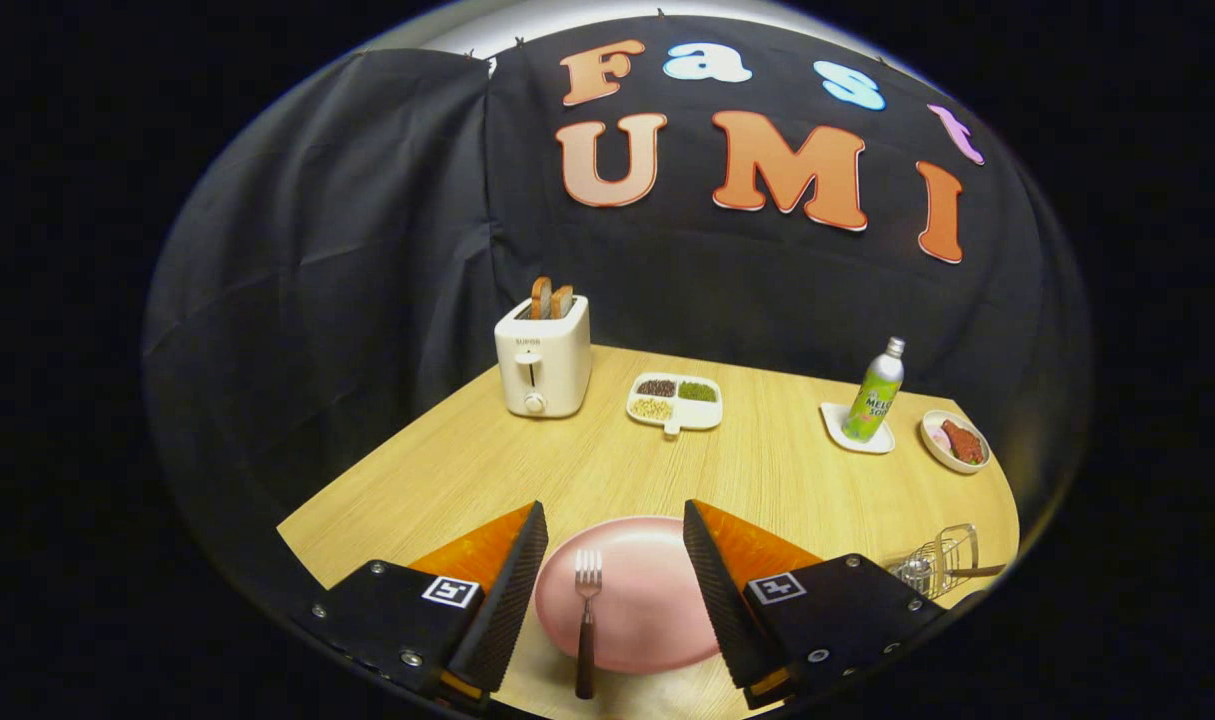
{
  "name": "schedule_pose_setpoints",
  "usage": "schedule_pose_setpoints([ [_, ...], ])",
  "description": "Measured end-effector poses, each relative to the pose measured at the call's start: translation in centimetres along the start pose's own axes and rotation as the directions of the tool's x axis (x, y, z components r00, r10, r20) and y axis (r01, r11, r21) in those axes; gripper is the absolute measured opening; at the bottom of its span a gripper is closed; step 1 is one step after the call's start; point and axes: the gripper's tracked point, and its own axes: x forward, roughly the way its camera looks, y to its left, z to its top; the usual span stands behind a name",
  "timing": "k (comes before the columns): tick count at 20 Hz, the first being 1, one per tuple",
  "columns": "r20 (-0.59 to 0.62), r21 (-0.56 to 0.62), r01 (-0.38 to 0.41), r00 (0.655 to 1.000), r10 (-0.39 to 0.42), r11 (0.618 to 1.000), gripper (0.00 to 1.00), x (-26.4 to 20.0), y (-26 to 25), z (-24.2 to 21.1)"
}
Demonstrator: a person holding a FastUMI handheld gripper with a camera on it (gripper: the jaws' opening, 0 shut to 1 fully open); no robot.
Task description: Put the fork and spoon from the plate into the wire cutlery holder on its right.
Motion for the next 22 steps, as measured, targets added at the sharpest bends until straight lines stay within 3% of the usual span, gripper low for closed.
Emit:
schedule_pose_setpoints([
  [6, -0.154, -0.041, -0.045, 0.987, 0.039, 0.998, 0.83, 1.2, 0.7, -5.5],
  [13, -0.309, -0.022, -0.082, 0.948, 0.072, 0.996, 0.83, 2.4, 0.7, -10.8],
  [22, -0.427, 0.023, -0.065, 0.902, 0.068, 0.998, 0.82, 3.8, 0.6, -13.6],
])
